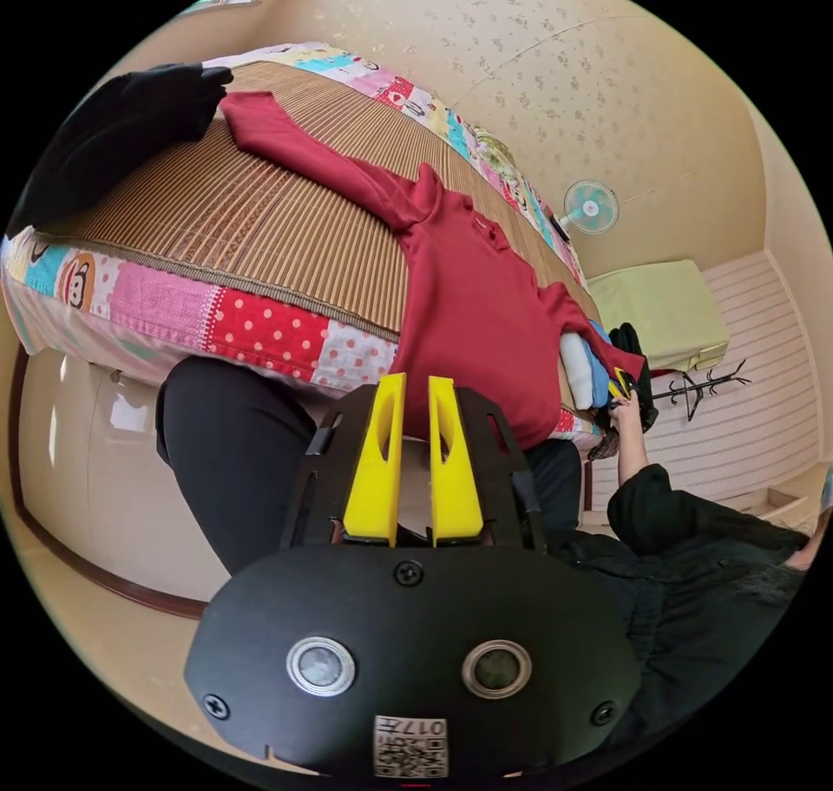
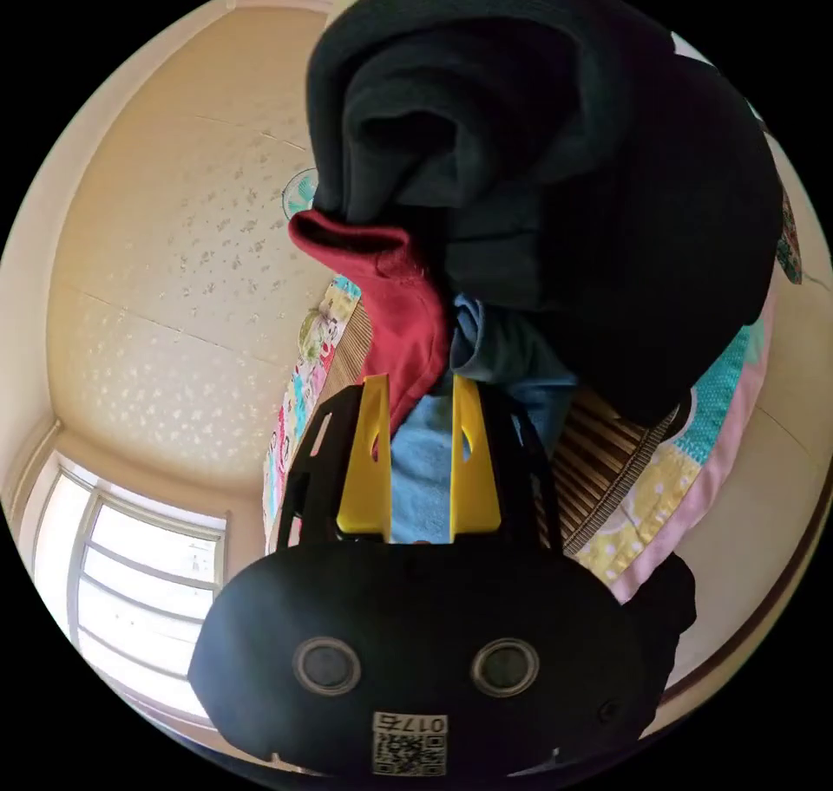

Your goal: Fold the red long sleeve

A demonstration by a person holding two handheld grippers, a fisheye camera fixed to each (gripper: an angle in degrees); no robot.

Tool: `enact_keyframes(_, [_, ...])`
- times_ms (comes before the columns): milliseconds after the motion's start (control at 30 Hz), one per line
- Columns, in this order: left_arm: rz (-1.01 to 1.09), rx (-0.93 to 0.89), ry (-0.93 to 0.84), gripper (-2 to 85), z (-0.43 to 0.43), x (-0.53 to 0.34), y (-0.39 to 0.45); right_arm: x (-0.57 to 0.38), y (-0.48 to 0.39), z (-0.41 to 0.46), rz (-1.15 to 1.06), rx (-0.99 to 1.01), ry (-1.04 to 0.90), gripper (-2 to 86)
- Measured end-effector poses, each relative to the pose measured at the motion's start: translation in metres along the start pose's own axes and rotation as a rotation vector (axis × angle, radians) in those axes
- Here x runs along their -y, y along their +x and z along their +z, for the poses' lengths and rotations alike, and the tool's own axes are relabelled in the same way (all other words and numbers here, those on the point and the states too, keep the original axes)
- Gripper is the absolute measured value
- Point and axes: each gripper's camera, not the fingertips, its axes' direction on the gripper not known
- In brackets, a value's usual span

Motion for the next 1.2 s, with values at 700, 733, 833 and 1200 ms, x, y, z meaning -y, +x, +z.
enact_keyframes(700, [-0.063, -0.087, 0.151, 6.5, -0.047, 0.001, -0.04, -0.468, -0.26, 0.213, -1.076, 0.106, -0.742, 2.6])
enact_keyframes(733, [-0.049, -0.091, 0.167, 6.9, -0.051, 0.009, -0.039, -0.467, -0.259, 0.205, -1.072, 0.142, -0.725, 2.7])
enact_keyframes(833, [-0.008, -0.065, 0.22, 8.0, -0.063, 0.042, -0.034, -0.452, -0.255, 0.178, -1.036, 0.199, -0.748, 3.2])
enact_keyframes(1200, [-0.036, 0.298, 0.177, 12.9, 0.006, 0.312, -0.043, -0.472, -0.17, 0.153, -1.356, -0.386, -0.39, 2.6])
